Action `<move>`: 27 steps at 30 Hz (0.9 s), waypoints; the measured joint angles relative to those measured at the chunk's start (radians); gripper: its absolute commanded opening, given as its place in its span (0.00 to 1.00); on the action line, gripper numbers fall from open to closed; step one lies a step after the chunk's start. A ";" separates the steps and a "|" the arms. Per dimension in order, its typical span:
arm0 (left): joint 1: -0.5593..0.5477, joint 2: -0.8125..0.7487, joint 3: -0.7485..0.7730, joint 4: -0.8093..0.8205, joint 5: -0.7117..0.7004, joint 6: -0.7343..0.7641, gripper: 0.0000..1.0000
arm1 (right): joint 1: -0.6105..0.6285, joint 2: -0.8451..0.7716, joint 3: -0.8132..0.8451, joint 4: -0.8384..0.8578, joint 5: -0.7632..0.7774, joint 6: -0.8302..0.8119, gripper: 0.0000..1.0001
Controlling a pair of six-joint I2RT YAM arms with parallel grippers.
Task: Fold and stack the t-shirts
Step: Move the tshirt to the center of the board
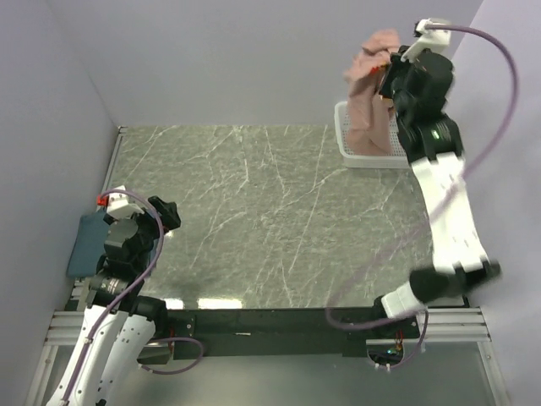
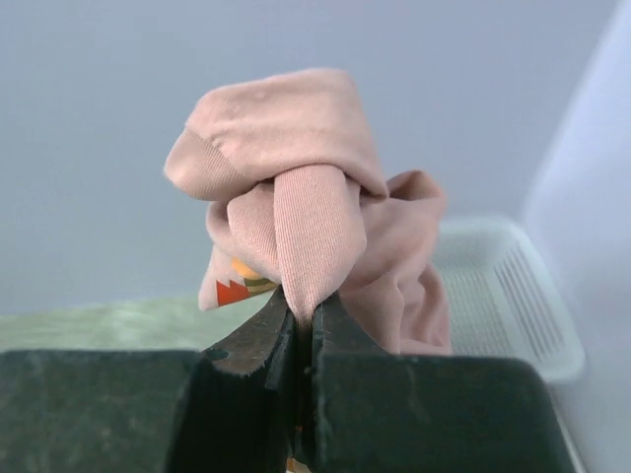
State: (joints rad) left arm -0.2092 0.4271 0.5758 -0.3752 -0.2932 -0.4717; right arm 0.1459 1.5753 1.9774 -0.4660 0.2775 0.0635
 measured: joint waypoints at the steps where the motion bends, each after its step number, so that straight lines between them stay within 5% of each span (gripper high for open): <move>1: 0.000 -0.003 0.000 -0.001 0.000 0.000 0.99 | 0.033 -0.060 -0.009 0.009 0.000 -0.013 0.00; 8: 0.000 -0.031 0.000 -0.003 0.002 -0.001 1.00 | 0.302 -0.475 -0.259 0.040 -0.124 0.019 0.02; 12: 0.000 -0.032 0.000 -0.003 0.008 -0.002 0.99 | 0.439 -0.557 -0.537 0.098 -0.329 0.156 0.58; 15: 0.000 -0.027 0.000 -0.003 0.030 -0.010 1.00 | 0.534 -0.449 -0.671 0.095 -0.423 0.222 0.66; 21: 0.000 0.029 0.001 -0.020 0.176 -0.092 0.99 | 0.586 -0.261 -1.039 0.052 -0.457 0.341 0.67; 27: 0.000 0.154 0.002 -0.089 0.346 -0.194 0.99 | 0.586 -0.332 -1.122 0.029 -0.431 0.359 0.67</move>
State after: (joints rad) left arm -0.2092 0.5812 0.5774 -0.4644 0.0532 -0.6655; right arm 0.7315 1.2438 0.8558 -0.4370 -0.1539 0.4221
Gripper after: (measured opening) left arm 0.994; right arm 0.665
